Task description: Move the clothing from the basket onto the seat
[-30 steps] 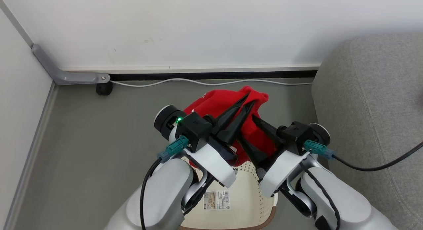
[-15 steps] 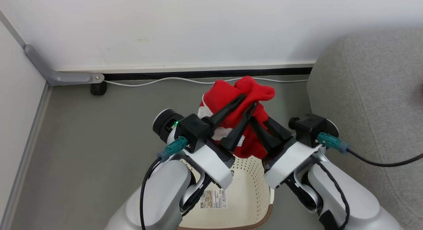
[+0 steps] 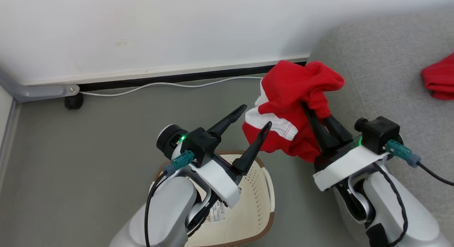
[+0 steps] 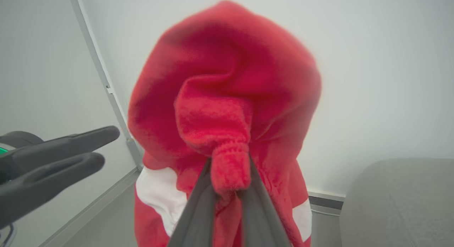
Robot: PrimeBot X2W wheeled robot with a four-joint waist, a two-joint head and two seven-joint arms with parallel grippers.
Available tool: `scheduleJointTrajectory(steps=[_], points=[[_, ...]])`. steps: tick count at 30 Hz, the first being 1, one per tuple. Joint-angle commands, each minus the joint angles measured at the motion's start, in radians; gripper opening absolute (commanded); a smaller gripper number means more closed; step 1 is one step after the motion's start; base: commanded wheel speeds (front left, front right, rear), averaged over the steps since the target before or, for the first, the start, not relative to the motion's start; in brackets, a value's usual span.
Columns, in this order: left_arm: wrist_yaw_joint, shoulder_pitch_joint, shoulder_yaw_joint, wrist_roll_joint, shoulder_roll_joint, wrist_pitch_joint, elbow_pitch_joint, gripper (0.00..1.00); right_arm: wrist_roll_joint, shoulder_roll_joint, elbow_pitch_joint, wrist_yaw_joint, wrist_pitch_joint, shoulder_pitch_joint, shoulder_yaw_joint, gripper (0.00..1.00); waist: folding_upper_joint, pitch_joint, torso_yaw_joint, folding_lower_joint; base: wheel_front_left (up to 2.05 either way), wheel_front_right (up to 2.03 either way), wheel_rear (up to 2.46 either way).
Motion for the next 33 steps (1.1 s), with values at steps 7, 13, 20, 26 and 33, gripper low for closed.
scheduleJointTrajectory(steps=[7, 13, 20, 26, 33], points=[[-0.007, 0.017, 0.025, -0.009, 0.038, -0.005, -0.017, 1.0, -0.035, -0.01, -0.07, 0.001, -0.006, 0.057, -0.092, 0.0, -0.0001, -0.011, -0.117, 0.0, 0.0, 0.0, 0.0], [-0.007, 0.037, 0.019, -0.017, 0.056, -0.005, -0.014, 1.0, -0.045, -0.01, -0.097, 0.001, -0.006, 0.088, -0.153, 0.0, -0.0001, -0.022, -0.207, 0.0, 0.0, 0.0, 0.0], [-0.007, 0.06, 0.016, -0.022, 0.065, -0.005, -0.014, 1.0, -0.056, -0.005, -0.125, 0.001, -0.006, 0.117, -0.206, 0.0, -0.0001, -0.025, -0.302, 0.0, 0.0, 0.0, 0.0], [-0.007, 0.068, 0.022, -0.019, 0.071, -0.005, -0.019, 1.0, -0.064, 0.005, -0.149, 0.001, -0.006, 0.137, -0.234, 0.0, -0.0001, -0.023, -0.404, 0.0, 0.0, 0.0, 0.0], [-0.007, 0.05, -0.013, -0.022, 0.071, -0.005, -0.015, 1.0, -0.066, 0.017, -0.192, 0.001, -0.006, 0.188, -0.312, 0.0, -0.0001, -0.013, -0.46, 0.0, 0.0, 0.0, 0.0]])
